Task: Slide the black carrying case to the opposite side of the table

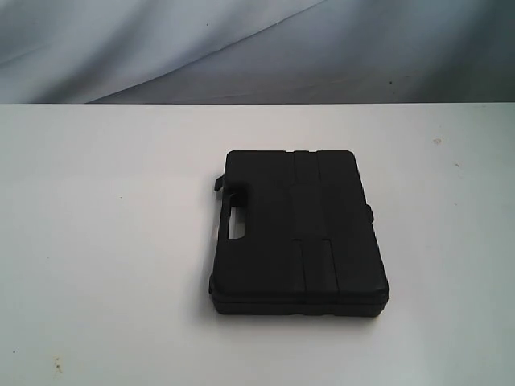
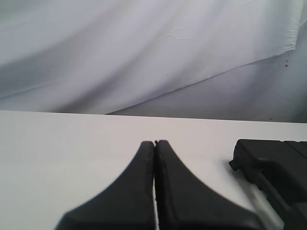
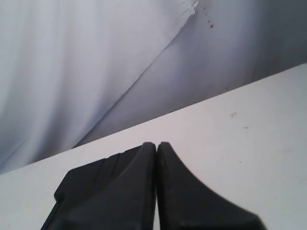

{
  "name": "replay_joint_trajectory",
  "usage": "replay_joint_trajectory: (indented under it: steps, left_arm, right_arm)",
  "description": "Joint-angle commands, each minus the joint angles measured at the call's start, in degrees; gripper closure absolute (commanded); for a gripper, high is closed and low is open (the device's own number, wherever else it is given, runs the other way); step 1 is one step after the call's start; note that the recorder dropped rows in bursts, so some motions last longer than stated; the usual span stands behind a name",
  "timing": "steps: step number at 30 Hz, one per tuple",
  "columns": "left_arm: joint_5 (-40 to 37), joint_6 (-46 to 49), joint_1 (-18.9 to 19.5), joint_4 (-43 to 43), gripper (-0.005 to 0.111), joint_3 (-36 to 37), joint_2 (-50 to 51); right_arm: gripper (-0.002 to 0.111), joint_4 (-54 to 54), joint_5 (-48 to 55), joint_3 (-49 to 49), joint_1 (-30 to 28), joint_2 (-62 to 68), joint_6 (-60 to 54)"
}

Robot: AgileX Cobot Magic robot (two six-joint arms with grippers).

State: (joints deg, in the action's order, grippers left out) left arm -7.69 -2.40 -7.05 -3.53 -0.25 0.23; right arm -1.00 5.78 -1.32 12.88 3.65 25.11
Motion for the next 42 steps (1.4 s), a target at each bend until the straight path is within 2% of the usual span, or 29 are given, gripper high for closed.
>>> replay_joint_trajectory:
  steps: [1,13,20,27,42]
  left_arm:
    - [0.16,-0.11,0.21,-0.24,0.107,0.25,-0.23]
    - [0.16,-0.11,0.2,-0.24,0.107,0.25,-0.23]
    - [0.16,-0.11,0.2,-0.24,0.107,0.25,-0.23]
    - [0.16,-0.11,0.2,-0.24,0.107,0.25,-0.23]
    - [0.16,-0.11,0.2,-0.24,0.107,0.25,-0.23]
  right_arm:
    - [0.108,0.63,2.43,1.2,-3.11,-3.65,-2.74]
    - [0.108,4.55,1.86,1.32,-4.36,-3.65,-20.44]
    - [0.108,4.12,0.52,1.32,-4.36,-3.65,-21.16]
    - [0.108,6.02,0.26,1.32,-4.36,-3.65,-26.56]
    - [0.108,6.24,0.79,1.32,-4.24,-3.65,-26.53]
